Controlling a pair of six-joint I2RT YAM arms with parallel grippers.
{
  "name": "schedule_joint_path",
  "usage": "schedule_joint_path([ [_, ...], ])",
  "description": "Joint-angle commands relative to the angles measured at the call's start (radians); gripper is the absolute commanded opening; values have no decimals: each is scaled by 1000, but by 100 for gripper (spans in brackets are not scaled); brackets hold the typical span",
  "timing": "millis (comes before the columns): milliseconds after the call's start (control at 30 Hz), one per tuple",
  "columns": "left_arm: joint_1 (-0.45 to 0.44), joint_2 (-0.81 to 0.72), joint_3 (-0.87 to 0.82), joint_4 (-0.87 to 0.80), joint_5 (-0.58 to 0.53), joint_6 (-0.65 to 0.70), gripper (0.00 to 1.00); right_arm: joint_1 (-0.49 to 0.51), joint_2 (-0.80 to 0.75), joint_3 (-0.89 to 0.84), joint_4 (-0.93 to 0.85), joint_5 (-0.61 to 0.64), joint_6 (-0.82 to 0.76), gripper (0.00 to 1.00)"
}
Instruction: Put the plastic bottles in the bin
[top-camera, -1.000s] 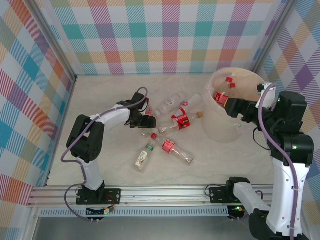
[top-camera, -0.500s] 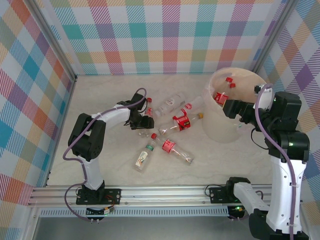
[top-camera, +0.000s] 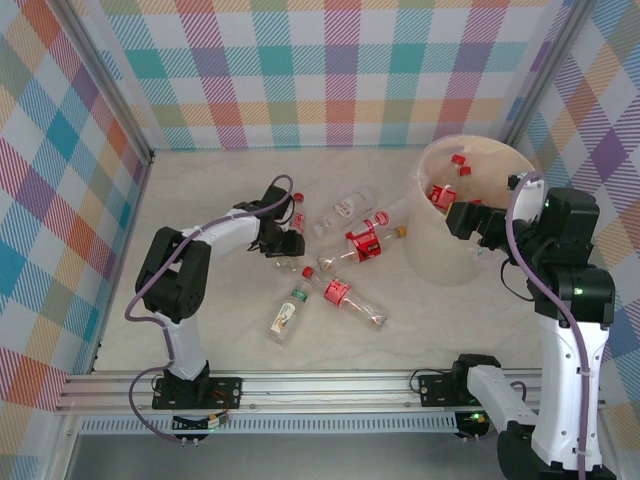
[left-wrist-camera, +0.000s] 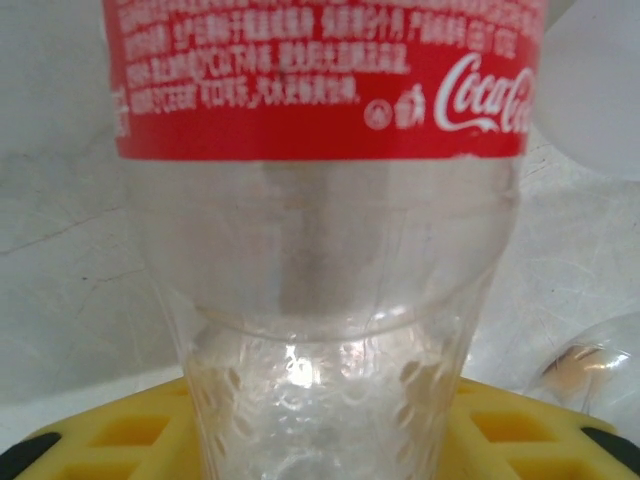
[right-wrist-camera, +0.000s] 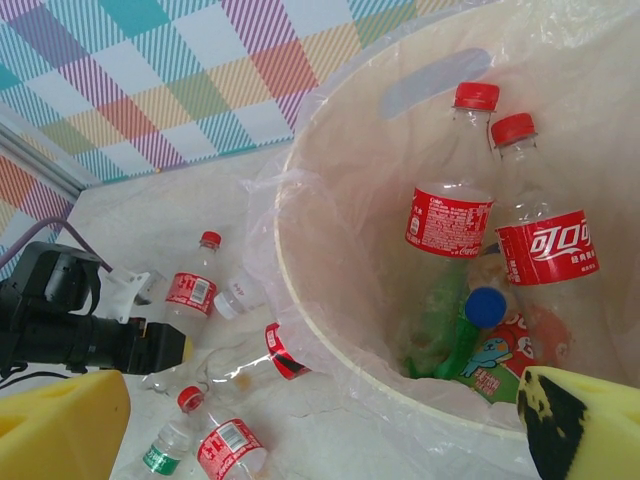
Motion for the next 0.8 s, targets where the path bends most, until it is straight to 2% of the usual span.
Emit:
schedule_joint_path([
  [0,11,-84,4,-13,-46,23,47,-1,4,39,-10,9,-6,99],
  [100,11,-121,7,-11,-66,34,46,9,12,40,25,-84,57,99],
  [167,11,-152,4,-5,-77,41,42,59,4,7,106,-118,111,99],
  [333,10,-225,-23,32,-78,56,38,249,52,33,98,59,107,99],
  [400,9,-255,-35,59,-58,66,32,303,75,31,114,80,117,99],
  [500,7,-309,-80,135,-27,69,24,434,123,29,142,161,122,99],
  [567,4,-344,-108,183,-23,70,22,523,163,35,166,219,117,99],
  [667,0,-375,-128,220,13,88,17,620,244,61,209,225,122,100],
  [767,-11,-419,-167,314,77,119,10,668,326,80,278,180,141,100],
])
